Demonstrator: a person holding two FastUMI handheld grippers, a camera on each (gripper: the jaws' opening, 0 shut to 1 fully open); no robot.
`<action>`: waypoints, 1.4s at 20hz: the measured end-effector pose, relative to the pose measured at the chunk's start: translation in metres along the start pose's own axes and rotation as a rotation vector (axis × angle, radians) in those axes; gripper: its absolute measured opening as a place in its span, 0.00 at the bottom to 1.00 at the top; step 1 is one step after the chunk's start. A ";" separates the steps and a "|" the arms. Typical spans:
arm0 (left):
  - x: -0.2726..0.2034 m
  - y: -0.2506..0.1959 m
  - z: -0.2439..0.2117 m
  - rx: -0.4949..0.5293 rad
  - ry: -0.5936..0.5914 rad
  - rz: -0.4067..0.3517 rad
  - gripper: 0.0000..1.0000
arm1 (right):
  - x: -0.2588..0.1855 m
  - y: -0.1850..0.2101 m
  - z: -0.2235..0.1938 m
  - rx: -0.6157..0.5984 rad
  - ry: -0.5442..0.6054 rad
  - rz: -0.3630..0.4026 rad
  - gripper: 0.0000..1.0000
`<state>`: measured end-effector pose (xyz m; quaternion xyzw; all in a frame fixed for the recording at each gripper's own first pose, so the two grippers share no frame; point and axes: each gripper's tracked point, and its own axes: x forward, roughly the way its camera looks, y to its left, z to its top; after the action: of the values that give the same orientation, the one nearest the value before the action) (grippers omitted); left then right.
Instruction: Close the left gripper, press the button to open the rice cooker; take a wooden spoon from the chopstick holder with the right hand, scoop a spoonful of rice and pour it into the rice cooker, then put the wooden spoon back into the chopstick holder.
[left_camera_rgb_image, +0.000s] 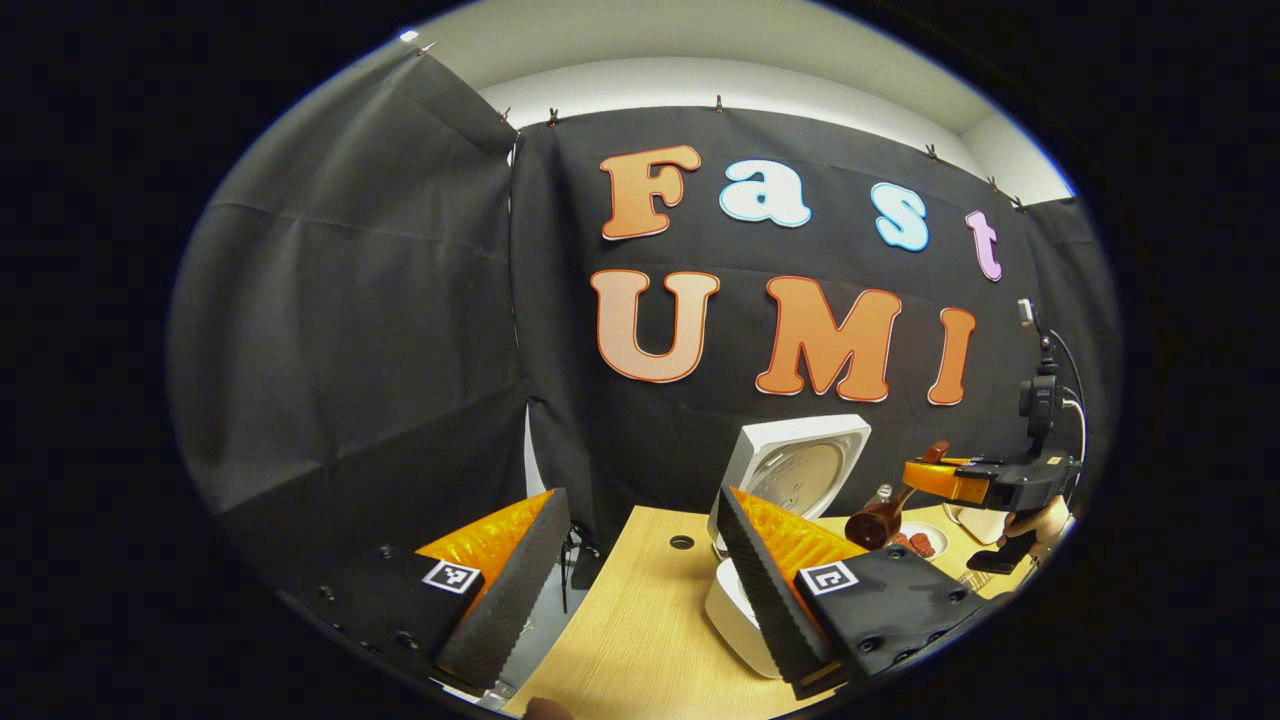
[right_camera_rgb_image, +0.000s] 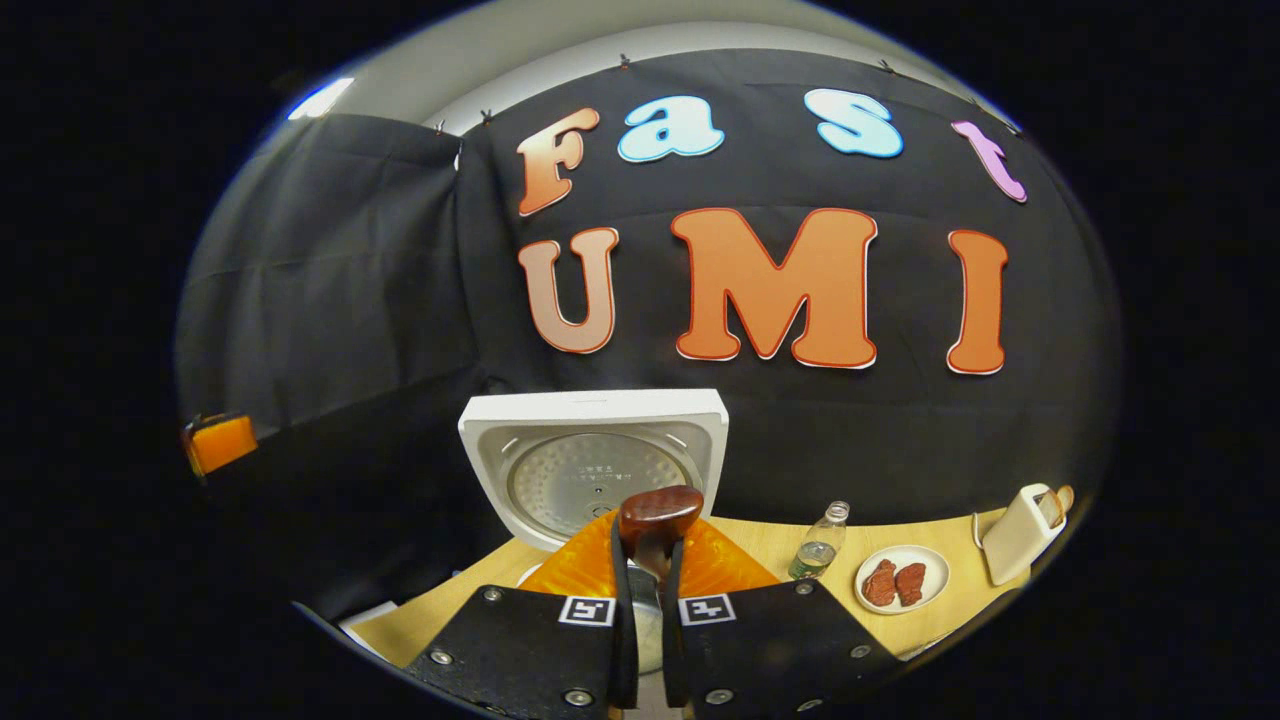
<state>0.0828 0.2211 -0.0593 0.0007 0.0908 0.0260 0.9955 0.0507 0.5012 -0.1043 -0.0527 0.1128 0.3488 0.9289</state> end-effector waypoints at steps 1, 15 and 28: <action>0.000 -0.002 0.001 -0.001 -0.001 -0.002 1.00 | 0.002 0.000 0.000 -0.030 -0.002 0.006 0.09; -0.022 -0.043 0.013 -0.048 -0.029 0.015 1.00 | -0.033 -0.042 0.003 0.239 -0.026 0.042 0.09; -0.040 -0.130 0.038 -0.023 -0.085 -0.007 1.00 | -0.158 -0.244 -0.032 0.388 -0.043 -0.252 0.09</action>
<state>0.0572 0.0889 -0.0154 -0.0102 0.0479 0.0234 0.9985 0.0910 0.2119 -0.0917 0.1208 0.1503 0.2028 0.9600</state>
